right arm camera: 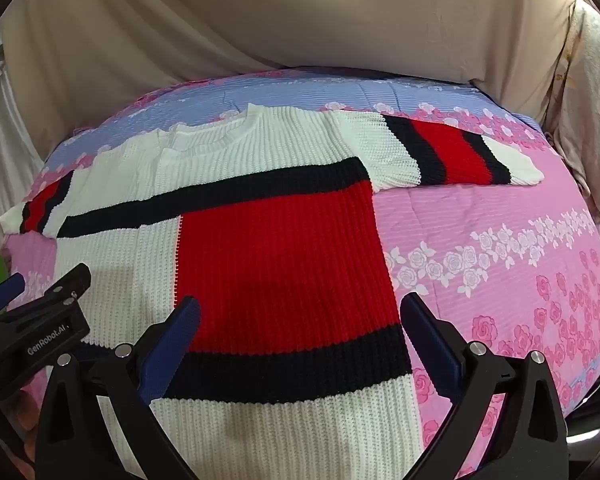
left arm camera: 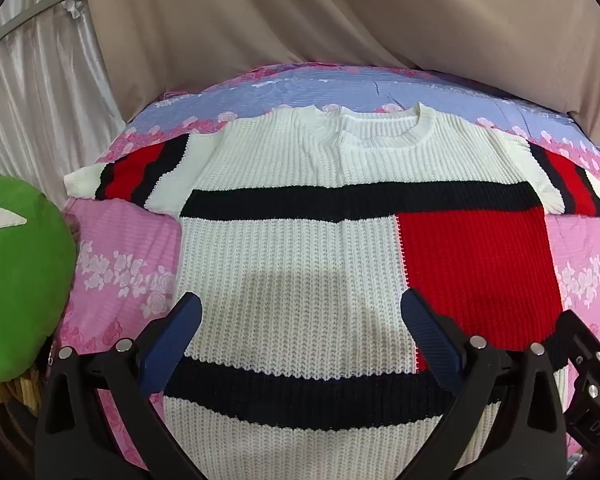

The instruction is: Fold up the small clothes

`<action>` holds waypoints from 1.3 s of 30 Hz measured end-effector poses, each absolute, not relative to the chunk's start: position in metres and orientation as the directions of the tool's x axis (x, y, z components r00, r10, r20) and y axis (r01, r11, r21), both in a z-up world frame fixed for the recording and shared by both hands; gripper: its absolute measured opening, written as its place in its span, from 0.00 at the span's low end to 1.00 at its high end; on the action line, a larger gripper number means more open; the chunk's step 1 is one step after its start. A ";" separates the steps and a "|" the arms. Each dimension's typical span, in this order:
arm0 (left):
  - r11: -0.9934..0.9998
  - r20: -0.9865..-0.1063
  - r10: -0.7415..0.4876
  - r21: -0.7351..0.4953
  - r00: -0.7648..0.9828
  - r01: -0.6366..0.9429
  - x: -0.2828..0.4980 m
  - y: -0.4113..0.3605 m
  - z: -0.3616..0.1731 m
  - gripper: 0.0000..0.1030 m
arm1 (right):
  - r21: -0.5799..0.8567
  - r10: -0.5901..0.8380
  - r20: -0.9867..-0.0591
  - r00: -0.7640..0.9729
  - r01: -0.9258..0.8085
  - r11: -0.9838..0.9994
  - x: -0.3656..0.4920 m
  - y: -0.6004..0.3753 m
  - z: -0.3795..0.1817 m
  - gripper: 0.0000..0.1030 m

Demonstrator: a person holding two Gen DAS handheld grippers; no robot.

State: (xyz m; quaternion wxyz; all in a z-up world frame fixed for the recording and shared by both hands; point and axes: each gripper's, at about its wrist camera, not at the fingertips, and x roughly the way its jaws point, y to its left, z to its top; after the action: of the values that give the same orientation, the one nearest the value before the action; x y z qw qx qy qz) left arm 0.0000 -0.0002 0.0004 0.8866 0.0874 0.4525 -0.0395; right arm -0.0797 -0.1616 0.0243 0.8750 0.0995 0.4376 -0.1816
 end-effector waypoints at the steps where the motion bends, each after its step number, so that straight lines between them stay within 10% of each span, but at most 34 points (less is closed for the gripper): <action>1: 0.980 -0.807 0.013 0.126 0.591 0.151 0.000 0.000 0.001 0.95 | 0.016 -0.232 -0.801 0.552 0.406 0.914 -0.081 -0.161 0.024 0.95; 39: 0.979 -0.810 0.022 0.136 0.586 0.152 -0.011 0.007 -0.002 0.95 | 0.011 -0.207 -0.805 0.556 0.363 0.932 -0.079 -0.144 0.027 0.95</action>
State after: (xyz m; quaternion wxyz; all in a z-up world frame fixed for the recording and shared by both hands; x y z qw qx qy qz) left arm -0.0111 0.0070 -0.0021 0.8855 0.0956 0.4532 -0.0367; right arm -0.0788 -0.1444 0.0270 0.8776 0.0881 0.4424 -0.1623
